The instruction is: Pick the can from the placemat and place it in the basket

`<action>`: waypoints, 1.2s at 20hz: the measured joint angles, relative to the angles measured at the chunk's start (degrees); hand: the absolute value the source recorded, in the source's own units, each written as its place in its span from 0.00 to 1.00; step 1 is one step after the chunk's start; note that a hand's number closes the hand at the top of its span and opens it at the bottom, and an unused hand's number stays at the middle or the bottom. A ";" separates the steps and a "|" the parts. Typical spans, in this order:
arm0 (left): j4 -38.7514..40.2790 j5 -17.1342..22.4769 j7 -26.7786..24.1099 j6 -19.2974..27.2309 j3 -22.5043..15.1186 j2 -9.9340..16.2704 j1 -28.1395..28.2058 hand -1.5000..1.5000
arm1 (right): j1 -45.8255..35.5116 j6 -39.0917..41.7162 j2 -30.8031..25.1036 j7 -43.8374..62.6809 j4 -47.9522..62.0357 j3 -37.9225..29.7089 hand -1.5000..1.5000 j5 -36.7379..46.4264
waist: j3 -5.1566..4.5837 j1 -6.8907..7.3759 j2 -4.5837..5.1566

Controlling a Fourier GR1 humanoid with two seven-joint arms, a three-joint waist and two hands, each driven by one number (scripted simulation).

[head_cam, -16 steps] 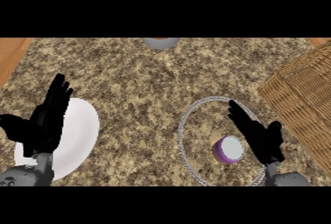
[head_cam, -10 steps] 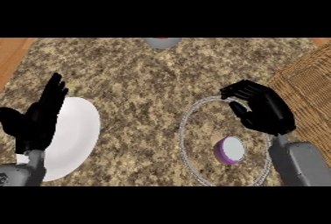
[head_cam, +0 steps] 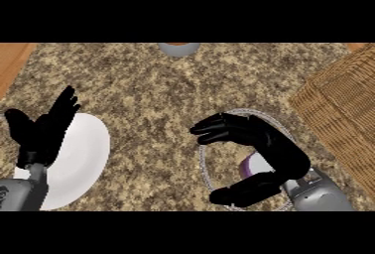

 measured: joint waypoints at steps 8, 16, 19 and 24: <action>2.96 0.90 -0.40 -3.35 2.69 1.20 -0.63 0.50 | -3.65 1.55 -1.71 25.02 -12.52 3.25 0.00 6.10 | -0.17 -0.70 -0.42; 4.44 -0.15 -1.50 -2.90 2.50 0.00 -1.21 0.50 | -17.09 12.56 -14.24 47.44 -15.48 -4.47 0.00 9.56 | -0.27 -1.07 -0.58; 4.61 -0.67 -1.50 -2.85 2.13 -0.63 -1.58 0.50 | -22.36 19.15 -16.91 54.72 -13.81 -7.70 0.00 3.79 | -0.22 -0.68 -0.48; 4.43 -1.01 -1.24 -3.12 2.50 -0.62 -1.23 0.50 | -25.48 28.07 -21.44 61.10 -10.70 -10.75 0.00 -9.89 | -0.16 -0.54 -0.45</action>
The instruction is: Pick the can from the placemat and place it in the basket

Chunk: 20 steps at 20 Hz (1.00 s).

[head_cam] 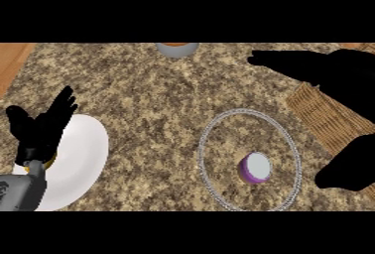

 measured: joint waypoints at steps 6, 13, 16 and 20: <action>-0.21 -0.58 0.23 -0.44 0.73 -0.62 -0.09 0.50 | 1.64 4.11 -6.89 0.79 1.35 -5.85 0.00 -15.58 | 0.08 -0.07 0.11; 1.24 -1.02 -0.18 -2.11 2.36 -1.35 -0.90 0.50 | 11.89 6.03 -8.87 -3.53 -1.81 -15.96 0.00 -20.14 | 0.17 0.08 0.32; -0.04 -2.04 1.25 -1.31 1.95 -2.52 -1.55 0.50 | 17.49 7.58 -5.41 -8.08 -3.48 -18.10 0.00 -15.34 | 0.20 0.31 0.39; 0.01 -2.67 0.46 -2.27 2.54 -2.91 -0.78 0.50 | 24.34 8.72 0.64 -13.71 -7.09 -18.12 0.00 -6.08 | 0.23 0.53 0.45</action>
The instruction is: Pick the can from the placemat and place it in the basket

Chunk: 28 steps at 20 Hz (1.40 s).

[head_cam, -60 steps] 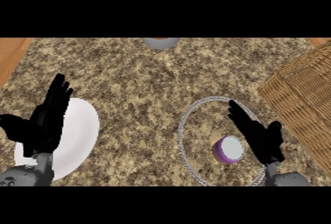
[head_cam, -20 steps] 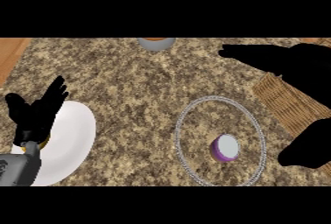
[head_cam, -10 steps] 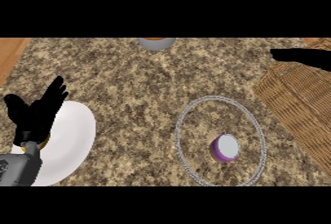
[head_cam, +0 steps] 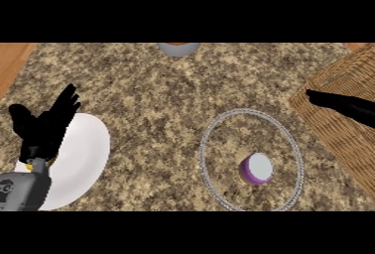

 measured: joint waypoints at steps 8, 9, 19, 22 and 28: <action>0.09 -0.64 0.43 -2.04 1.36 -0.08 -0.18 0.50 | 6.98 -4.57 10.76 -17.56 2.71 4.84 0.00 22.89 | 0.02 0.48 0.11; 0.20 -0.77 0.38 -2.00 1.56 -0.26 -0.21 0.50 | 8.17 -5.83 11.86 -19.46 2.99 5.47 0.00 24.45 | 0.01 0.42 0.10; -0.41 -1.98 1.00 -3.62 3.58 -1.18 0.01 0.50 | 8.78 -16.18 17.51 -30.23 16.56 15.74 0.00 41.60 | -0.04 0.46 0.04; 0.58 -2.98 -0.08 -4.06 4.07 -1.99 0.32 0.50 | 9.80 -16.74 17.87 -30.69 17.40 17.80 0.00 44.73 | -0.04 0.30 0.03; 1.38 -5.07 0.16 -4.29 5.32 -3.40 -0.70 0.50 | 9.53 -17.01 16.70 -35.16 21.35 17.25 0.00 48.18 | -0.05 0.19 0.02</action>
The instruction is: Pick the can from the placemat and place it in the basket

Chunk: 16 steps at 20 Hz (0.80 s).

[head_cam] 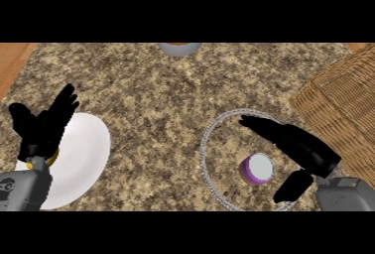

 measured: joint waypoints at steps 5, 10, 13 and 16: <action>-0.11 -0.39 0.23 -1.82 1.56 -0.29 -0.16 0.50 | 0.47 -0.48 -0.52 -4.43 2.47 -1.33 0.00 1.31 | -0.01 -0.03 -0.02; -0.83 -0.83 0.78 -2.85 2.44 -0.62 0.23 0.50 | 1.20 0.80 -0.56 -7.77 3.42 -1.90 0.00 0.83 | -0.01 -0.02 -0.03; -1.54 -1.46 1.00 -2.86 2.64 -1.56 0.71 0.50 | 1.59 0.63 -0.84 -10.61 4.57 -1.96 0.00 1.71 | -0.01 -0.02 -0.04; -2.54 -1.73 2.17 -3.22 3.33 -1.41 0.44 0.50 | 2.97 -0.07 -0.52 -11.77 3.85 -1.29 0.00 3.20 | -0.01 -0.05 -0.04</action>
